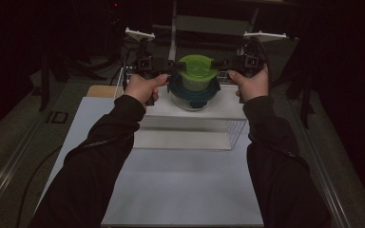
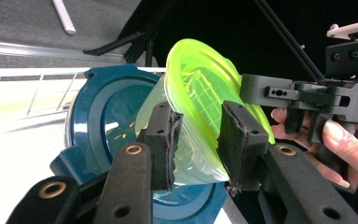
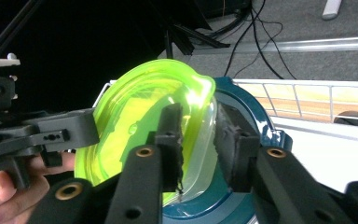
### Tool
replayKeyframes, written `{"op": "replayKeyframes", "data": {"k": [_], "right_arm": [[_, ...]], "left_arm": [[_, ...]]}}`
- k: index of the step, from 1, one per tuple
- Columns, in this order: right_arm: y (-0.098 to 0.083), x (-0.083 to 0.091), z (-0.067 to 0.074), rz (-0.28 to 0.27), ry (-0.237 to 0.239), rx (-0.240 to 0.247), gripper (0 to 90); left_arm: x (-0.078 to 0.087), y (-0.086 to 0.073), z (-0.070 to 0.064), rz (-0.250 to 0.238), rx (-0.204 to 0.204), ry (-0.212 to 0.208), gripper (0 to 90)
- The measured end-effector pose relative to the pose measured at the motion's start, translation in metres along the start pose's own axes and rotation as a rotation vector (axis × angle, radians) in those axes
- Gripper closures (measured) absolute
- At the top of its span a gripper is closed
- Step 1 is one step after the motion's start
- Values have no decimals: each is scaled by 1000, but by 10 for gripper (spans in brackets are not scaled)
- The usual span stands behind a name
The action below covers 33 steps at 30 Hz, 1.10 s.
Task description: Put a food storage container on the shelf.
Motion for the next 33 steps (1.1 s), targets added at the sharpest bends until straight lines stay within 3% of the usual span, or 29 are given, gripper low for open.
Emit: {"op": "replayKeyframes", "data": {"k": [6, 10, 13, 19, 23, 25, 29, 31, 33], "right_arm": [[1, 0, -2, -6, 32, -21, 604], [3, 7, 1, -27, 19, 17, 500], [3, 14, 4, -39, 32, 35, 426], [-4, 17, 12, -43, 35, 84, 325], [-8, 14, 15, -44, 32, 98, 310], [-10, 13, 17, -41, 39, 104, 303], [-13, 14, 19, -39, 48, 119, 273], [-14, 15, 18, -35, 55, 131, 240], [-16, 16, 17, -30, 84, 129, 213]], "left_arm": [[2, 1, -1, -10, -21, 17, 580], [6, 1, -3, -7, -32, 18, 542], [10, 2, -5, -13, -35, 17, 456], [9, 0, -7, -16, -67, -36, 338], [7, -1, -3, -13, -36, -26, 311], [8, -2, 0, -35, -40, -17, 302], [15, -4, 3, -86, -57, -68, 216], [18, -6, 3, -90, -51, -92, 177], [21, -11, 0, -83, -75, -105, 157]]}}
Point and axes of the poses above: each handheld gripper's, and its own axes: x roughly backward along the jaws, y roughly out of its top, z roughly to its left, the point moved 4 cm from there along -x, roughly forward along the jaws, and after that the axes turned 14 degrees about -x, right-handed, at the moved point
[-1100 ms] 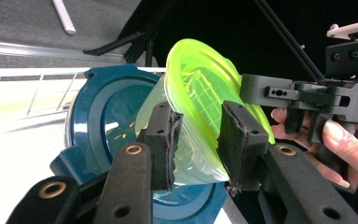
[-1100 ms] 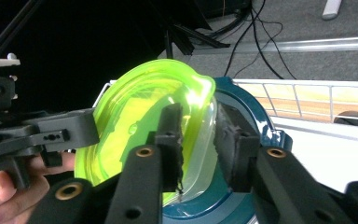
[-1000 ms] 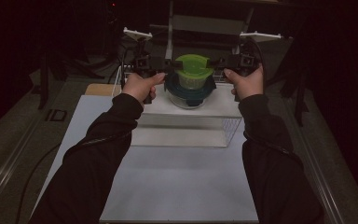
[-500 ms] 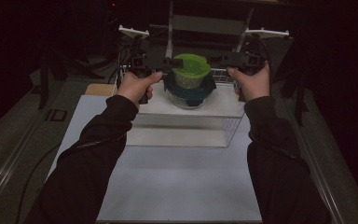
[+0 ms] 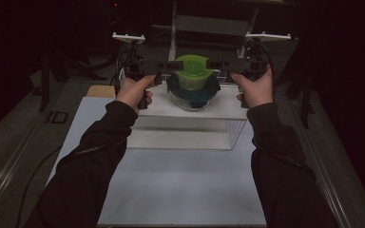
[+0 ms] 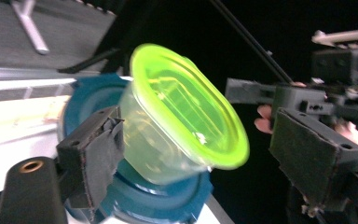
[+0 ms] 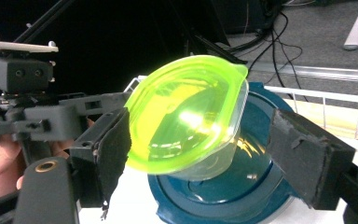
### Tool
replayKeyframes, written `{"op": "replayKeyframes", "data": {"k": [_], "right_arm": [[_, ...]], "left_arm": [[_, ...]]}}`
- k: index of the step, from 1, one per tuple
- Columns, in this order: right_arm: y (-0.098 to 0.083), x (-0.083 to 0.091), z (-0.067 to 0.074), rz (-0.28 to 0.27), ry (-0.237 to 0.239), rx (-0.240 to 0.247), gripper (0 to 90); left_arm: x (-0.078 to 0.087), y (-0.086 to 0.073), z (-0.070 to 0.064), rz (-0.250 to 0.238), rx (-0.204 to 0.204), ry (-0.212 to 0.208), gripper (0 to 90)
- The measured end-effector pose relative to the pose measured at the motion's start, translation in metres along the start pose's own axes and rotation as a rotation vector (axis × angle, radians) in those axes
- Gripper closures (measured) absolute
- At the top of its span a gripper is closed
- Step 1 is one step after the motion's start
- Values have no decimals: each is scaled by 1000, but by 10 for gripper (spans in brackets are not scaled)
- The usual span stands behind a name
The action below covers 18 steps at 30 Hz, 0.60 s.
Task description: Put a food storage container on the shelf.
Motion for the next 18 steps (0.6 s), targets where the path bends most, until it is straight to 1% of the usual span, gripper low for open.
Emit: {"op": "replayKeyframes", "data": {"k": [1, 3, 5, 6, 8, 9, 11, 13, 14, 18], "right_arm": [[-1, 1, 0, 2, 1, 5, 213], [-5, 1, -1, 7, -1, 14, 210], [-10, 2, -2, 10, -3, 28, 210], [-12, 3, -2, 11, -1, 32, 210], [-16, 4, -2, 16, 9, 29, 211], [-20, 4, -3, 20, 14, 34, 212], [-25, 5, -5, 23, 1, 44, 219], [-31, 7, -7, 29, 12, 45, 220], [-35, 8, -7, 30, 15, 47, 222], [-50, 9, -12, 47, 18, 62, 222]], "left_arm": [[2, -2, -1, -1, -11, 2, 145], [7, -7, -4, -6, -20, -14, 139], [12, -12, -7, -15, -30, -13, 138], [14, -14, -8, -24, -40, -14, 138], [20, -20, -13, -38, -76, -10, 138], [21, -22, -15, -43, -85, -16, 135], [25, -28, -20, -46, -90, -32, 120], [26, -36, -25, -25, -126, -39, 104], [27, -41, -28, -16, -147, -32, 97], [28, -56, -36, 3, -181, -39, 86]]}}
Point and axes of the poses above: each handheld gripper's, and its own axes: x roughly backward along the jaws, y roughly out of its top, z roughly to its left, the point moved 4 cm from there along -x, roughly forward along the jaws, and after that the axes turned 14 degrees about -x, right-handed, at the moved point
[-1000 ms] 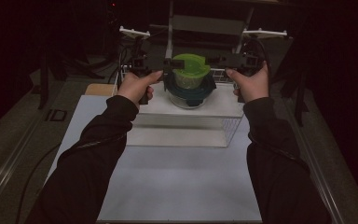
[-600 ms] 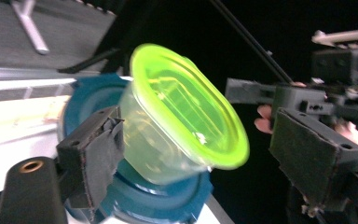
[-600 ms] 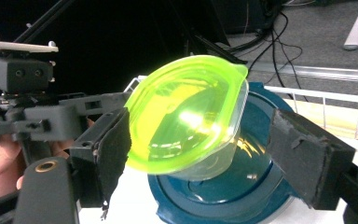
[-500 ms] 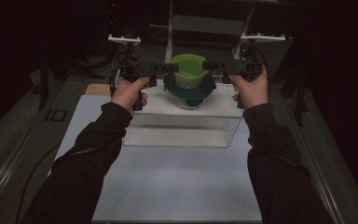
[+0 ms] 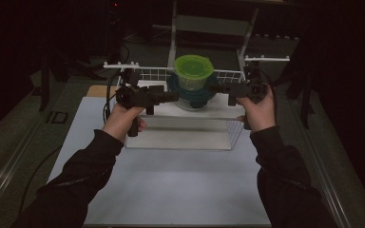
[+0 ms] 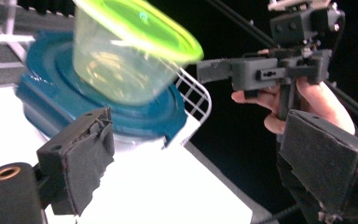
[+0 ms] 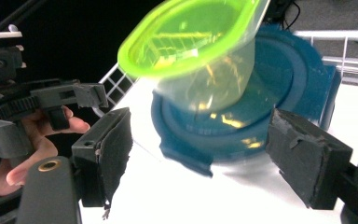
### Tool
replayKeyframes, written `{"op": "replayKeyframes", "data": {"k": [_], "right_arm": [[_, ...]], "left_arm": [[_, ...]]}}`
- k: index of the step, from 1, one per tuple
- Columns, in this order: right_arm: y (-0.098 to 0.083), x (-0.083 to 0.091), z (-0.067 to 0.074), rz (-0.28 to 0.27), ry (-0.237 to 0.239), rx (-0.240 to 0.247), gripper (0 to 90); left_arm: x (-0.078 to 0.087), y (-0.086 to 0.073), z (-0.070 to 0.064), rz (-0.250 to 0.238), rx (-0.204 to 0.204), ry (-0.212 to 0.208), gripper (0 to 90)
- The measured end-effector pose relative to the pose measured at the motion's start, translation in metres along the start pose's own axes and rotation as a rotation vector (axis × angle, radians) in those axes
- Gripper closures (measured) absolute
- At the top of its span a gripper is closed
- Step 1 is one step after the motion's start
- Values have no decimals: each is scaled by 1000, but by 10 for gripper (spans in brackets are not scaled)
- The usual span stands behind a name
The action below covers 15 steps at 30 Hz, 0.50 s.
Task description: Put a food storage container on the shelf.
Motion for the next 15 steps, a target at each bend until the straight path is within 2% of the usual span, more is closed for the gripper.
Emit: {"op": "replayKeyframes", "data": {"k": [3, 8, 10, 15], "right_arm": [[-13, 1, -2, 8, 5, 10, 222], [-36, 3, -8, 18, 13, 29, 222], [-46, 3, -11, 23, 16, 33, 223], [-74, -3, -22, 41, 6, 45, 222]], "left_arm": [[2, -12, -6, 13, -13, -3, 83], [3, -33, -15, 39, -58, 3, 78], [4, -41, -17, 45, -66, -4, 77], [2, -63, -24, 82, -114, 9, 77]]}}
Point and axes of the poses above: each handheld gripper's, and its own axes: x roughly backward along the jaws, y roughly out of its top, z roughly to its left, the point moved 4 cm from there along -x, roughly forward along the jaws, and after that the axes turned 14 degrees about -x, right-handed, at the moved point
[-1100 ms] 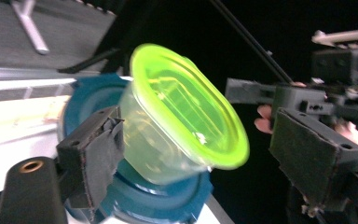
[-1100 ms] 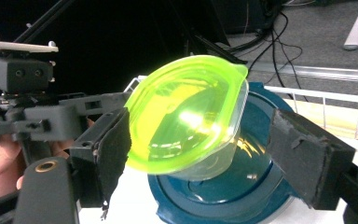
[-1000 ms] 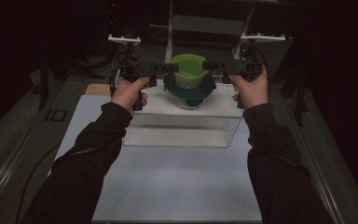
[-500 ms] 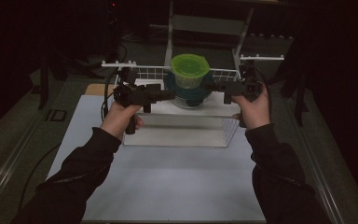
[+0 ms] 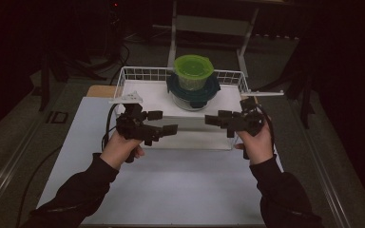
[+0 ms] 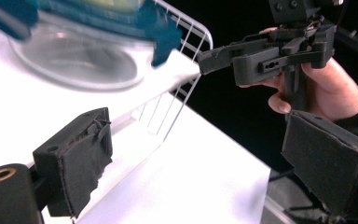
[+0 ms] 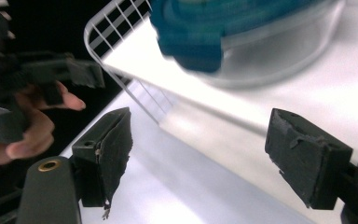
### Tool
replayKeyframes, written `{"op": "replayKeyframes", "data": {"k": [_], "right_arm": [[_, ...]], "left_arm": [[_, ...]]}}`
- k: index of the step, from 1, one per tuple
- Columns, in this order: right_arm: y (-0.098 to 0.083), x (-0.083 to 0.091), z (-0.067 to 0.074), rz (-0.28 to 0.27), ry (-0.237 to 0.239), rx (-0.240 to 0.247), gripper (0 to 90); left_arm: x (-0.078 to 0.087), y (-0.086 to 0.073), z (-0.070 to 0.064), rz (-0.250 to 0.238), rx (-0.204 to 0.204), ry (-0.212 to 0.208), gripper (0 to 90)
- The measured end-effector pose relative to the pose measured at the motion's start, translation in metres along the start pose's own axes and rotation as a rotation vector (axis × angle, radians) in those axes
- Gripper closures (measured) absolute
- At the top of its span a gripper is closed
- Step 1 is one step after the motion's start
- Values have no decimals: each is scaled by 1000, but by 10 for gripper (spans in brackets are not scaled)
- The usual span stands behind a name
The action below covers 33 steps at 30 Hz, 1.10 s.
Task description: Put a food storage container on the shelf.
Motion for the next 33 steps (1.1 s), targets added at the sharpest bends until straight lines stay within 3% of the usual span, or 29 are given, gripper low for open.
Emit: {"op": "replayKeyframes", "data": {"k": [6, 10, 15, 19, 25, 29, 33], "right_arm": [[-27, -9, -11, 18, -17, 13, 222], [-43, -13, -20, 24, -9, -3, 222], [-65, -19, -28, 28, -17, 7, 222], [-86, -23, -37, 29, -10, 17, 222], [-110, -25, -48, 35, -12, 13, 222], [-124, -23, -54, 27, -14, 15, 222], [-135, -21, -58, 29, -24, 22, 220]], "left_arm": [[-6, -24, -13, 42, -57, 4, 77], [-8, -40, -21, 64, -78, -4, 78], [-11, -60, -31, 63, -101, -10, 78], [-15, -77, -39, 91, -116, -19, 78], [-21, -101, -51, 133, -138, -27, 78], [-20, -114, -55, 135, -167, -23, 78], [-16, -126, -58, 133, -148, -26, 78]]}}
Point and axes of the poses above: each handheld gripper's, and its own axes: x roughly backward along the jaws, y roughly out of its top, z roughly to its left, the point moved 4 cm from there along -x, roughly forward along the jaws, and after that the axes turned 14 degrees about -x, right-handed, at the moved point
